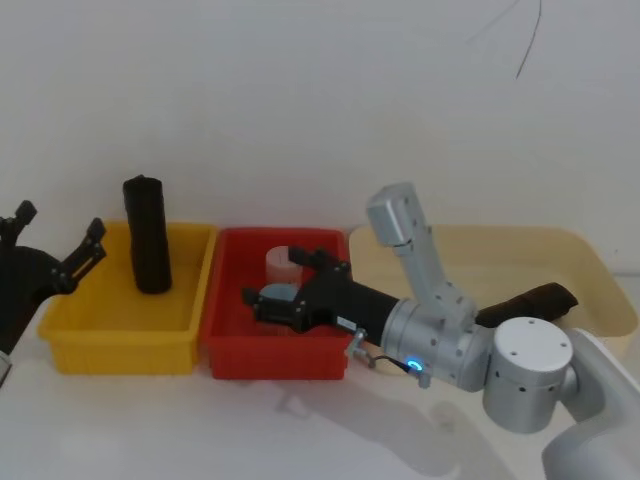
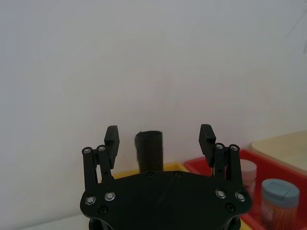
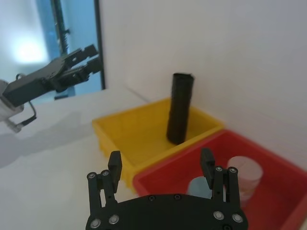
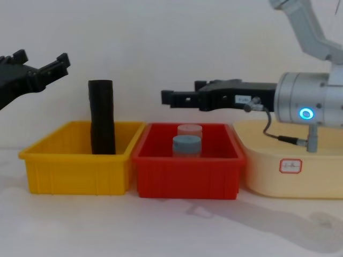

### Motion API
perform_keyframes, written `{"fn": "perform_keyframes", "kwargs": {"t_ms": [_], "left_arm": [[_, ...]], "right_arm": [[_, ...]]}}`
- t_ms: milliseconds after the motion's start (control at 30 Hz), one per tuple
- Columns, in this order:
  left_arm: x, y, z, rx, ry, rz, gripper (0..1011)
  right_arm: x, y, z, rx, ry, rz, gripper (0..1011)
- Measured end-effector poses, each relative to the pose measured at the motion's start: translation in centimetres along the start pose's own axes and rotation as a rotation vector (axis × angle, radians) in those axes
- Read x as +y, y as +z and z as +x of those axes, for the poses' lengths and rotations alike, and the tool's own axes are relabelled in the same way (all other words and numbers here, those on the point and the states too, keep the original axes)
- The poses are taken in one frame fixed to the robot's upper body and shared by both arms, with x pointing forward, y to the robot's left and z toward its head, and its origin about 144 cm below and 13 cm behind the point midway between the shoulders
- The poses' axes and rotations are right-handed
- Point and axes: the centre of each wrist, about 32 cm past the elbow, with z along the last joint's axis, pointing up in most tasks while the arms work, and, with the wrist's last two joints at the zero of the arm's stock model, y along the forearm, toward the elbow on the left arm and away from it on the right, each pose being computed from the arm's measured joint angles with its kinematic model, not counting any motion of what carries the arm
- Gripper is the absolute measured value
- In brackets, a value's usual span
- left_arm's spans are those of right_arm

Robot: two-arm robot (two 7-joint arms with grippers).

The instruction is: Pick up the garbage bag with the one hand and transfer it to the other hand.

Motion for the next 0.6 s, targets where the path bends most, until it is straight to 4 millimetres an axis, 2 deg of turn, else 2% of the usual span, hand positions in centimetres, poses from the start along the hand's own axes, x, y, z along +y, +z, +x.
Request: {"fn": "perform_keyframes", "kwargs": {"t_ms": [600], "left_arm": [[1.6, -0.1, 0.8, -0.025, 0.057, 0.026, 1001]], "right_arm": [[1.5, 0.2, 0.5, 0.108, 0.037, -0.073, 1000]]}}
